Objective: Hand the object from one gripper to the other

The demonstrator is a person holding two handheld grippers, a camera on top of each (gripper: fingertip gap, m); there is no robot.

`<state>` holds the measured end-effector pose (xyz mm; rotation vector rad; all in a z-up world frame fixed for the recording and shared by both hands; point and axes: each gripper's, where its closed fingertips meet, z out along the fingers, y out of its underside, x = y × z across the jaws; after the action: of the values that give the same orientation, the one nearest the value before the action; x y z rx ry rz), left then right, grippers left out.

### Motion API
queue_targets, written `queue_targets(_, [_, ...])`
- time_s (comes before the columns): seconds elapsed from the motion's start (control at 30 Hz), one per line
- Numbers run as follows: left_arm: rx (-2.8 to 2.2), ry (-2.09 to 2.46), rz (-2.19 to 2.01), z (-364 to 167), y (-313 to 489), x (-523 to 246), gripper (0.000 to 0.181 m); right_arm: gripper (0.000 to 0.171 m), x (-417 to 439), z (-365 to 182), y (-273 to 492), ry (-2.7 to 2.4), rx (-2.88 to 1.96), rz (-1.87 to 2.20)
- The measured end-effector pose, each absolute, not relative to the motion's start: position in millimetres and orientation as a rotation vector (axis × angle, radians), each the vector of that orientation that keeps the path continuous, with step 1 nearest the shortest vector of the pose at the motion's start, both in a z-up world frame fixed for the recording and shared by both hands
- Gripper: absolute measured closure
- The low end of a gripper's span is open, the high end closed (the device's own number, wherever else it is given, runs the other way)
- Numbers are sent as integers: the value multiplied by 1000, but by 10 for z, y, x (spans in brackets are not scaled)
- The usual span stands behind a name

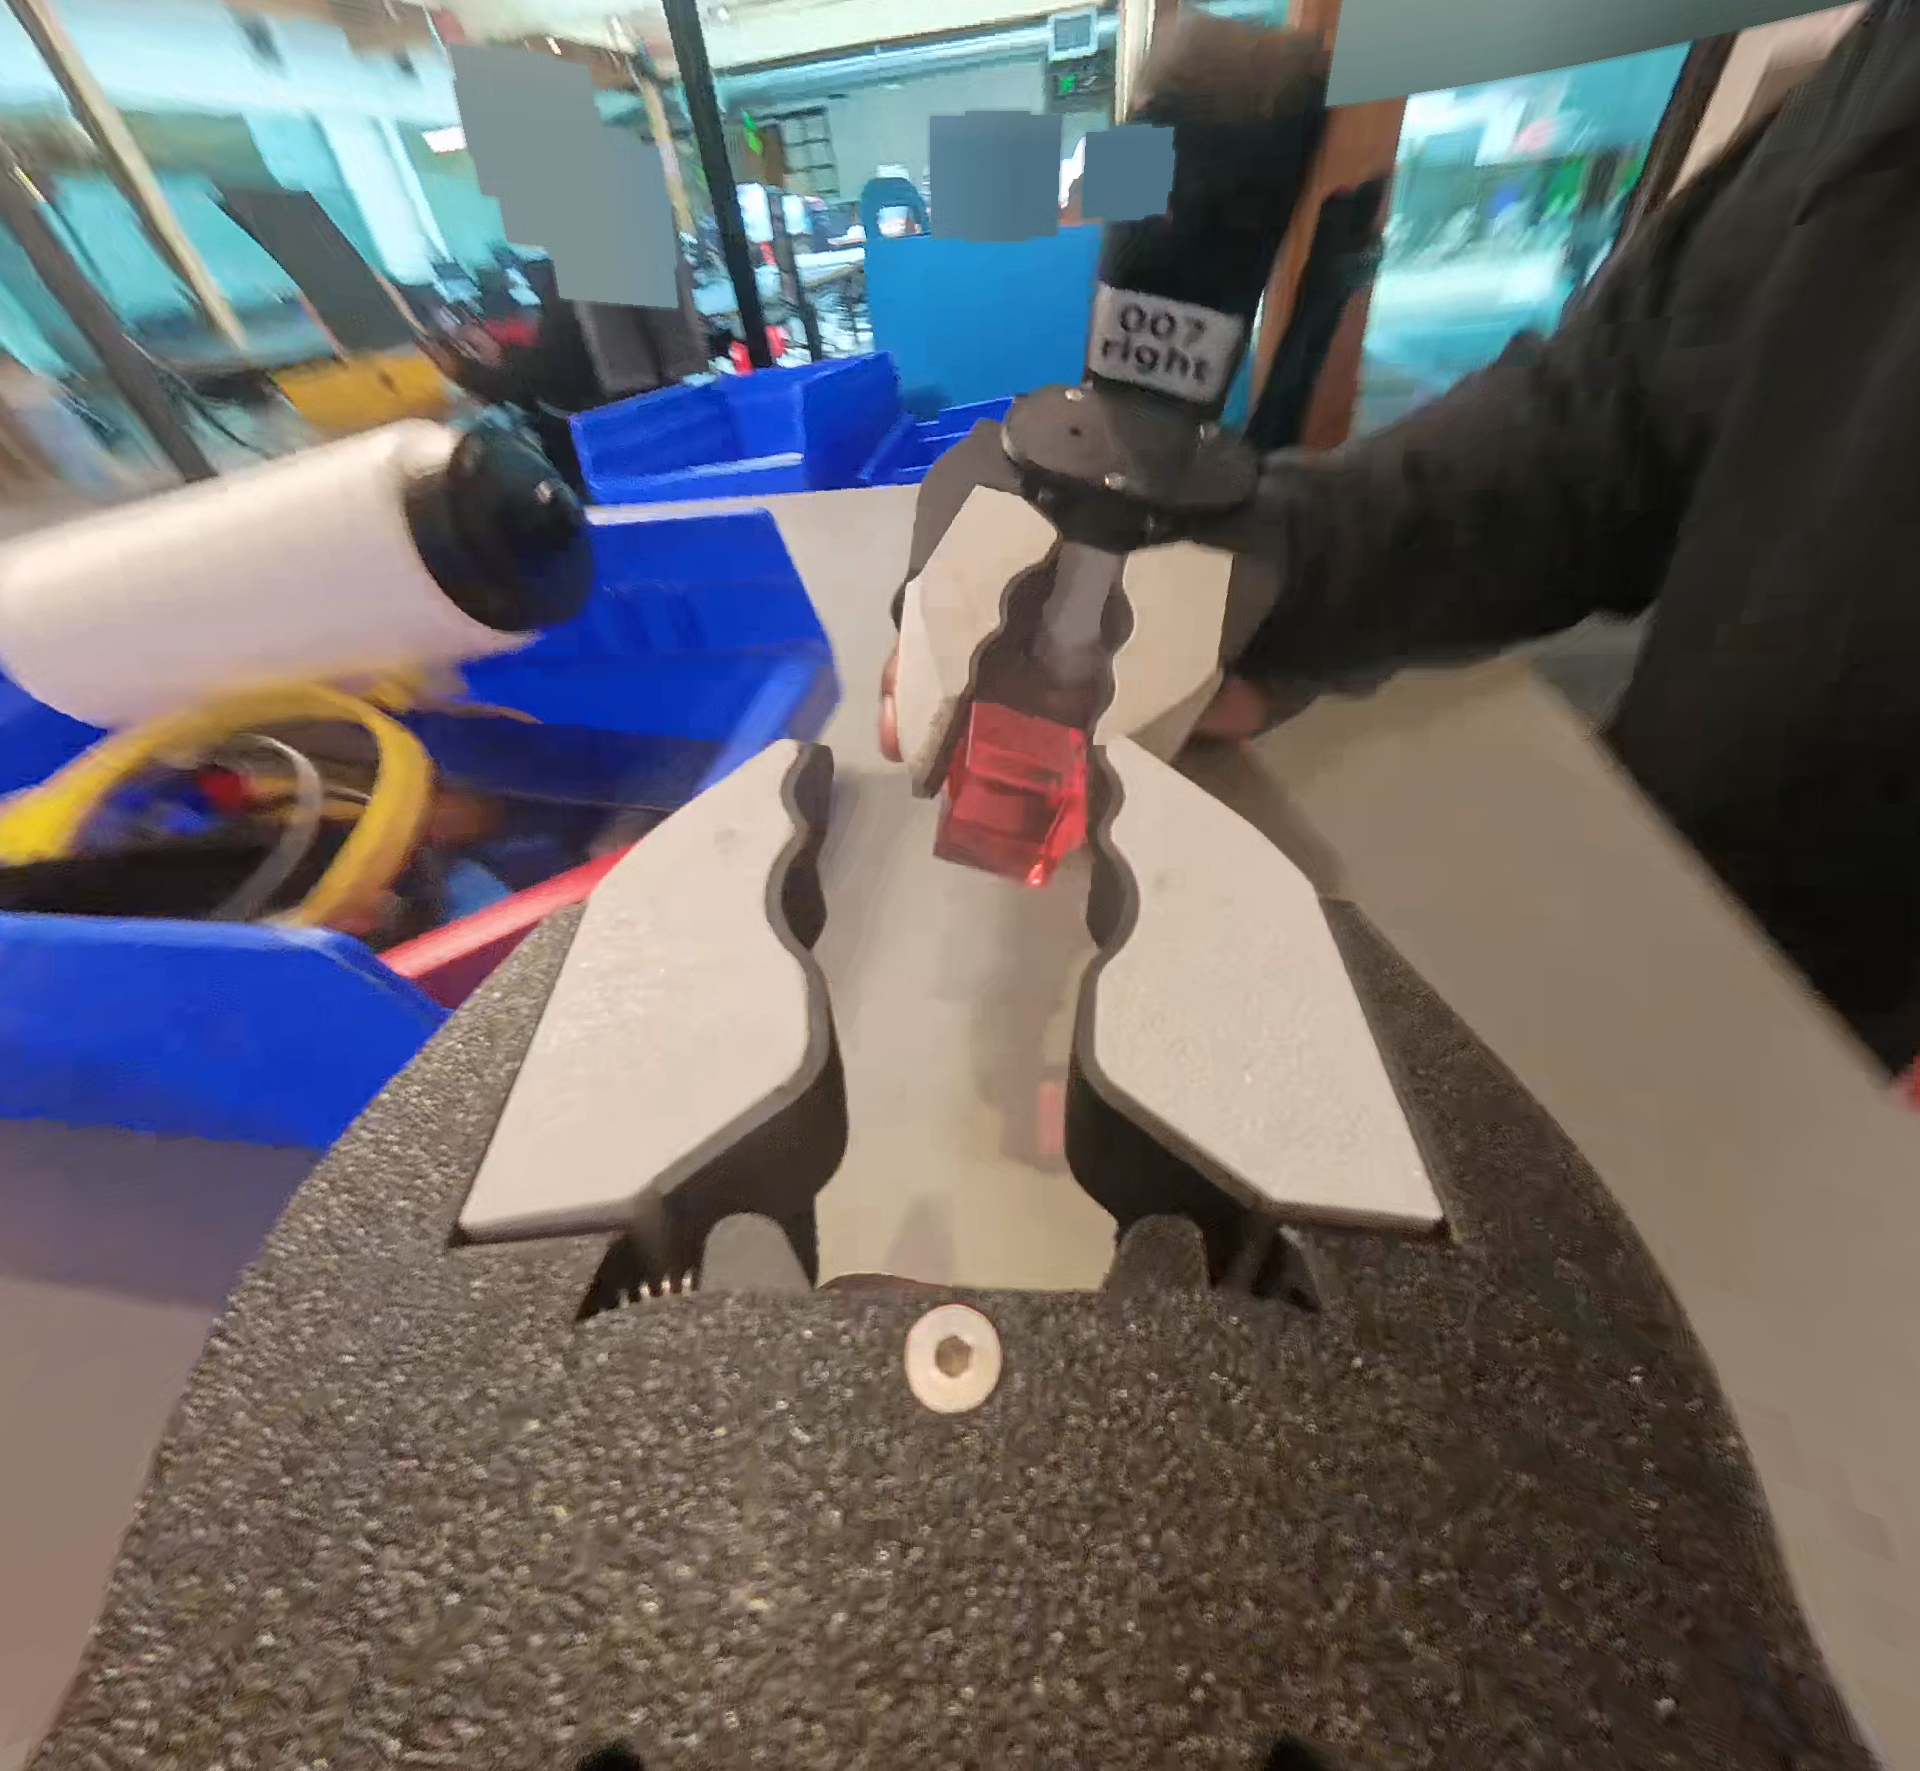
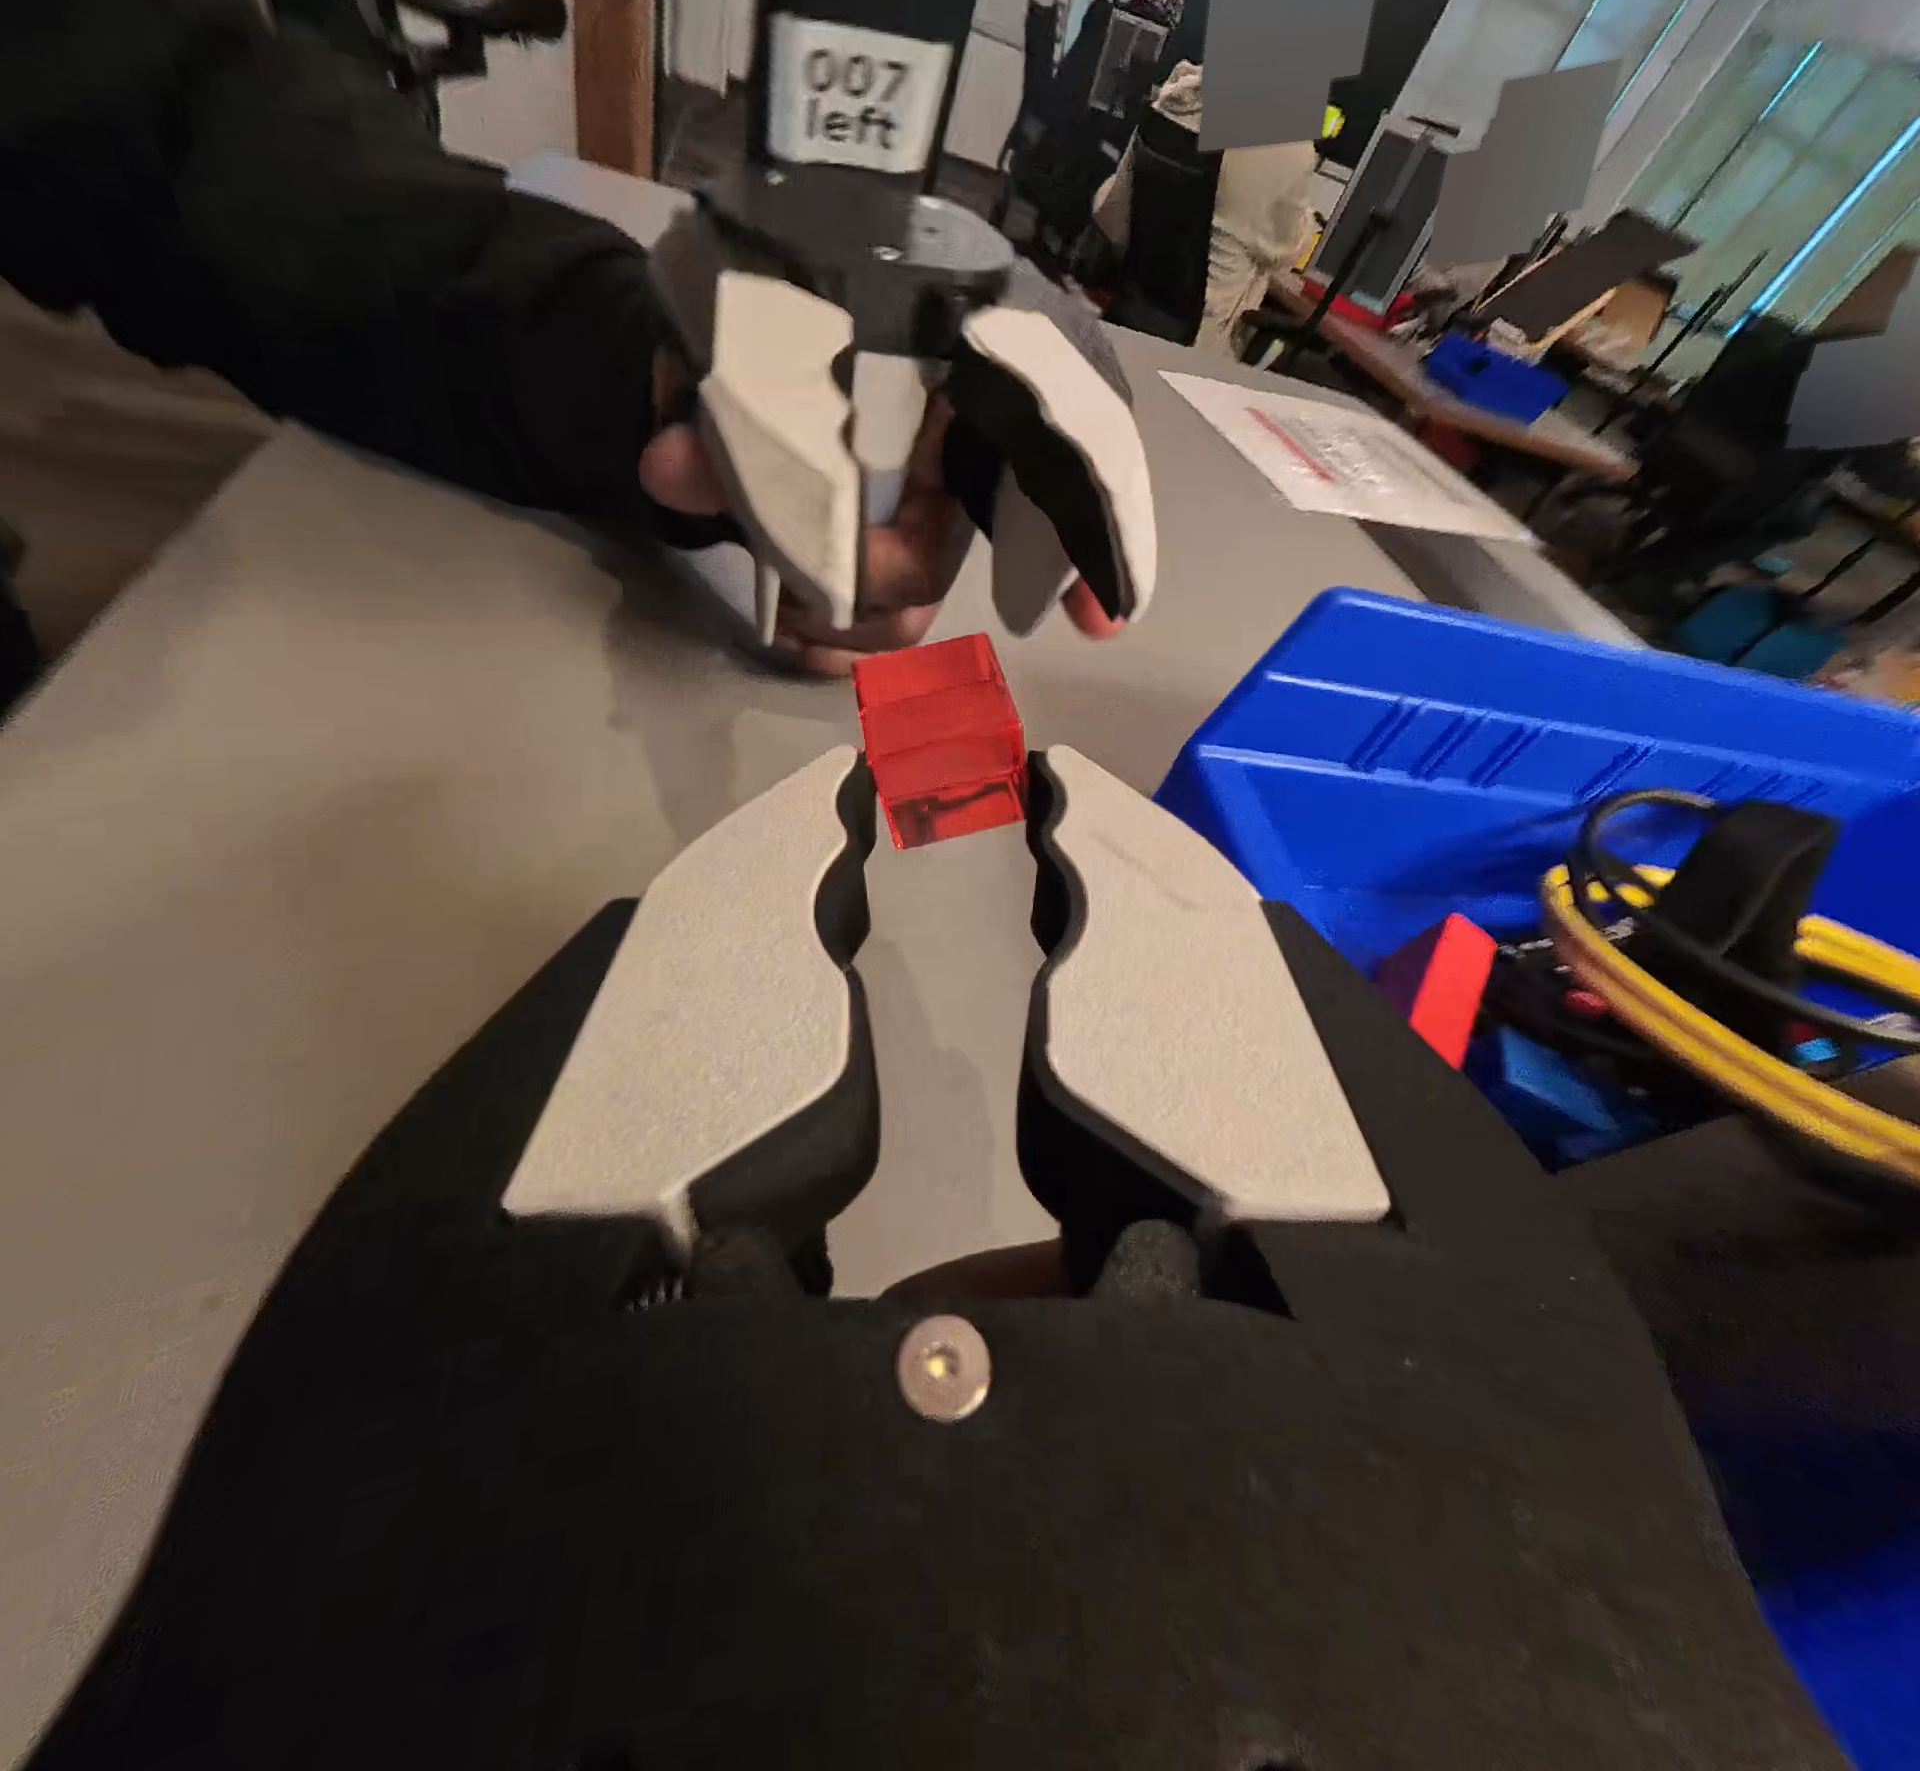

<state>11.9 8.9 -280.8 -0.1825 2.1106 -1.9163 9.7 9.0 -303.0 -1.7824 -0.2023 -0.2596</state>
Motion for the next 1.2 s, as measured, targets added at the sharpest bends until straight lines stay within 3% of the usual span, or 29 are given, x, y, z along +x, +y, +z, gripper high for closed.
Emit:
queue_targets(0.17, [10, 2038, -1673, -2878, 63, 105, 132, 143, 100, -2888, 51, -64, -1707, -4])
queue_targets(0.77, [-31, 2223, -1893, -2927, -48, -112, 154, 143, -82, -2939, 78, -172, -1738, 24])
queue_targets(0.9, [-124, 2264, -1900, -2946, -45, -67, 153, 142, -40, -2933, 68, -216, -1730, -102])
queue_targets(1.0, [-276, 2273, -2008, -2889, -26, -11, 154, 123, 81, -2880, 49, -252, -1705, -324])
queue_targets(1.2, [-582, 2372, -2181, -2915, -34, 23, 154, 115, 113, -2862, 46, -444, -1674, -740])
